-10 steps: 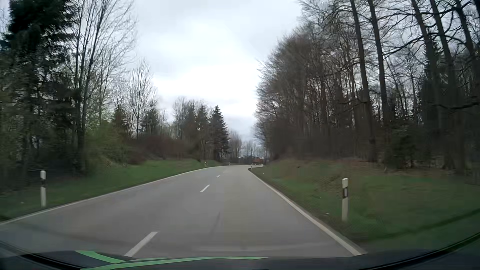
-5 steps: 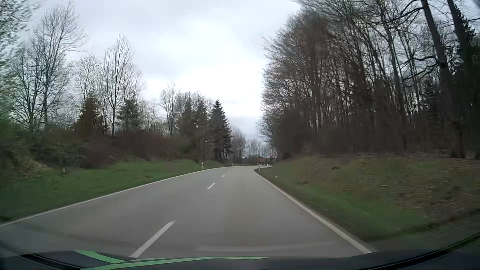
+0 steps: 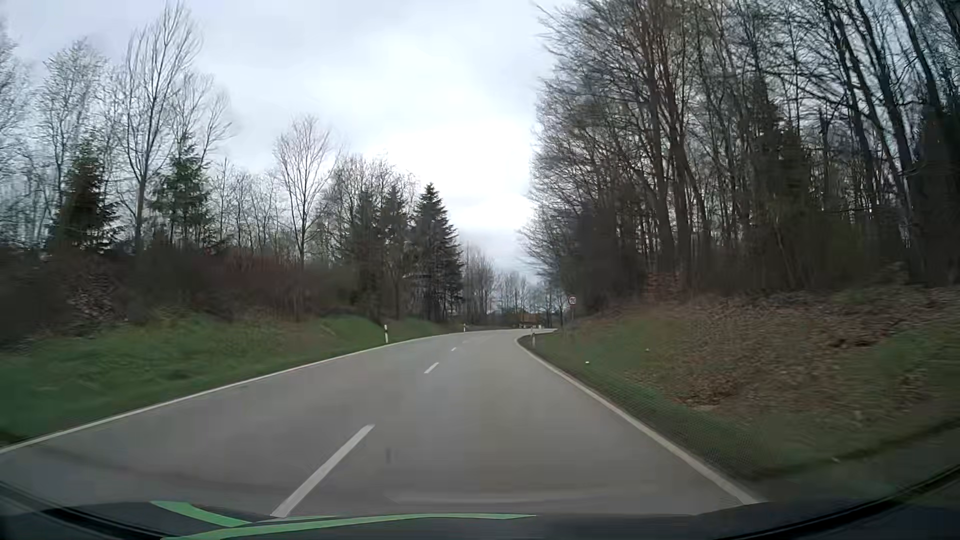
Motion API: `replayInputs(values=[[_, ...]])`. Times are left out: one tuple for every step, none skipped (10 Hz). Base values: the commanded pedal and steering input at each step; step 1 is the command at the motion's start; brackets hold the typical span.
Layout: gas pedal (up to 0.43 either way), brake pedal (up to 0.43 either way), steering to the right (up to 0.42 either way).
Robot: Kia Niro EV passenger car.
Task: Follow the waypoints while adhering to traffic rules and regulations
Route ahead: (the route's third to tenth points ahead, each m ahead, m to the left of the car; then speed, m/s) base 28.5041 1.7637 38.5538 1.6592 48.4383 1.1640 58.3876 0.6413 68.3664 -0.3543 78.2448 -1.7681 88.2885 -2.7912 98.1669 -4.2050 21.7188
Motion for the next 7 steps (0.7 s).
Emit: replayInputs(values=[[0.000,0.000,0.003],[0.000,0.000,0.003],[0.000,0.116,0.005],[0.000,0.177,0.005],[0.000,0.207,0.006],[0.000,0.220,0.006],[0.000,0.226,0.007]])
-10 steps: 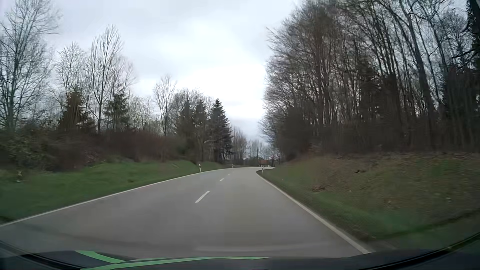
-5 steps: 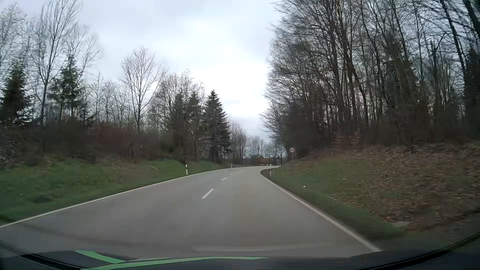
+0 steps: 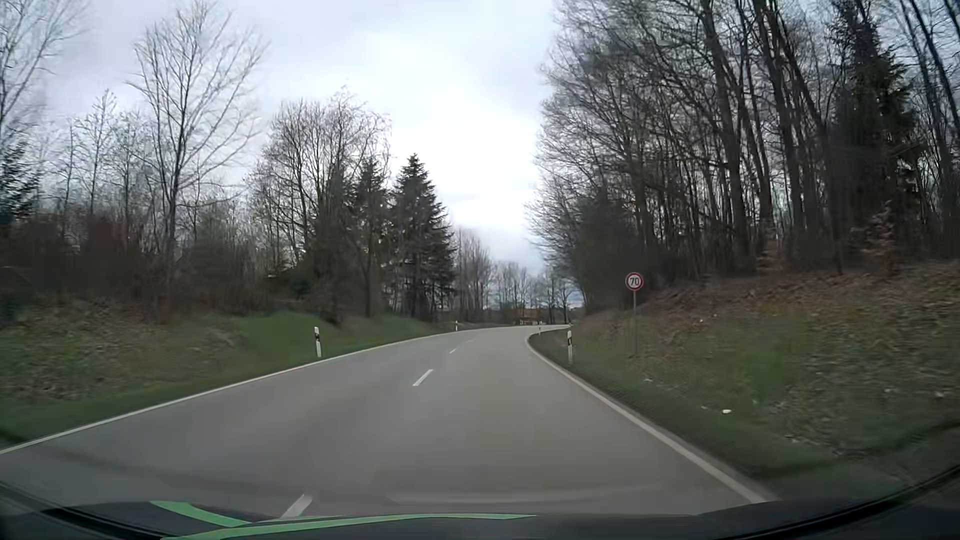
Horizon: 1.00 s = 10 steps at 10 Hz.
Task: Follow the waypoints while adhering to traffic rules and regulations
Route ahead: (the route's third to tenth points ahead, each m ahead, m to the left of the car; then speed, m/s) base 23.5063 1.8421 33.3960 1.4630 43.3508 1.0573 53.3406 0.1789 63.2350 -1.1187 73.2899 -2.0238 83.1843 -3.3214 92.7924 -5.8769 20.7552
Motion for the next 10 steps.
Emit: replayInputs(values=[[0.000,0.226,0.010],[0.000,0.226,0.012],[0.000,0.226,0.012],[0.000,0.226,0.012],[0.000,0.220,0.013],[0.000,0.220,0.013],[0.000,0.207,0.013],[0.000,0.177,0.013],[0.000,0.152,0.013],[0.000,0.110,0.013]])
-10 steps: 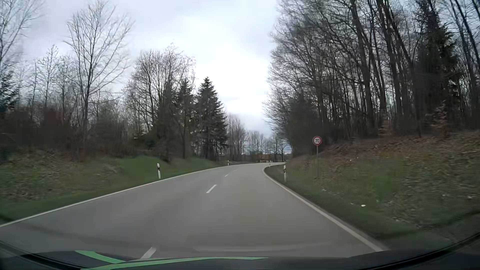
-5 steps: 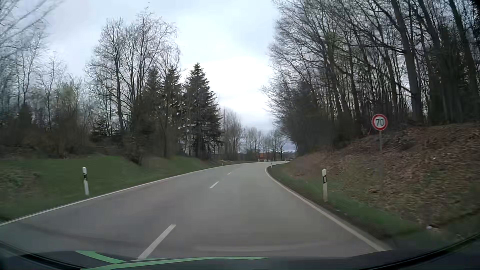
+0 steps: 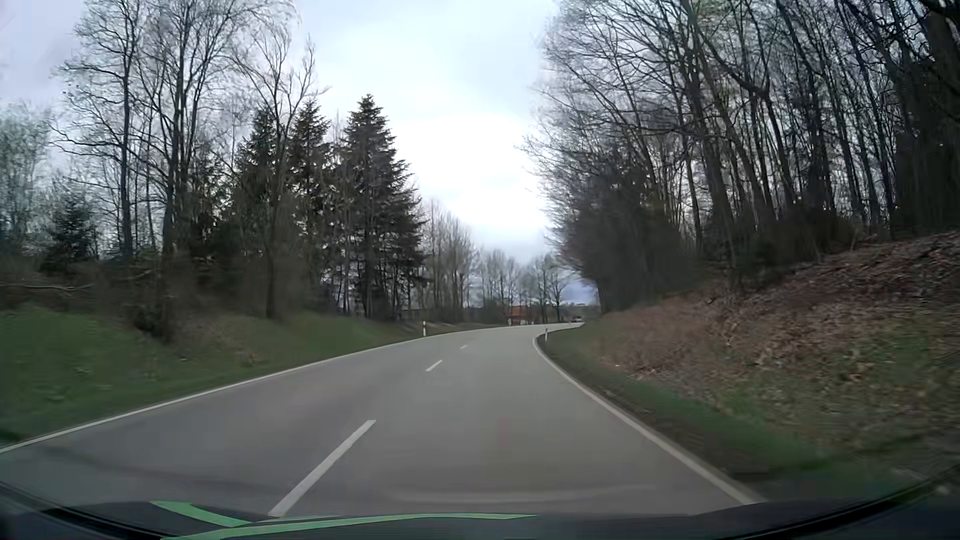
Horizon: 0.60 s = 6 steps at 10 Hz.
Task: Follow the waypoints while adhering to traffic rules and regulations
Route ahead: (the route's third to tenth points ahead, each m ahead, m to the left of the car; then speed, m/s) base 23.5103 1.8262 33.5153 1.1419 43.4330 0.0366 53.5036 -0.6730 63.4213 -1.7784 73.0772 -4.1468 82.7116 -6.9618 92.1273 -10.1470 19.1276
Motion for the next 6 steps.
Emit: replayInputs(values=[[0.000,0.049,0.013],[0.000,0.006,0.013],[0.000,0.000,0.013],[0.000,0.000,0.013],[0.000,0.000,0.013],[0.000,0.000,0.013]])
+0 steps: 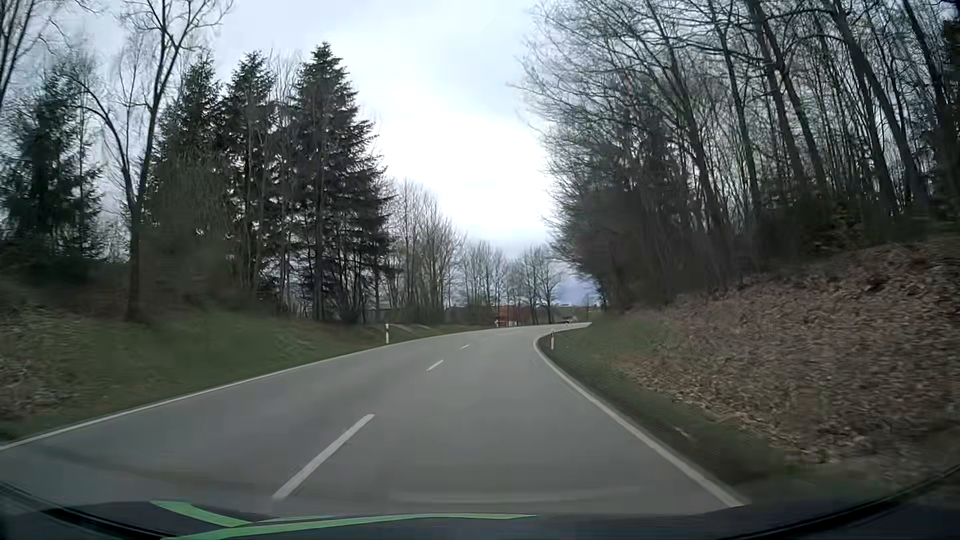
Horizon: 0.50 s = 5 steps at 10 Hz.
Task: Follow the waypoints while adhering to traffic rules and regulations
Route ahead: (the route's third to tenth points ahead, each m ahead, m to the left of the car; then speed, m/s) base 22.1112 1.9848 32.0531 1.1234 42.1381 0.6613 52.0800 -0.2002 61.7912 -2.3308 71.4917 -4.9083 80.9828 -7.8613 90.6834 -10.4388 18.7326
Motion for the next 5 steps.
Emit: replayInputs(values=[[0.000,0.000,0.014],[0.000,0.000,0.013],[0.000,0.000,0.013],[0.000,0.000,0.013],[0.000,0.000,0.014]])
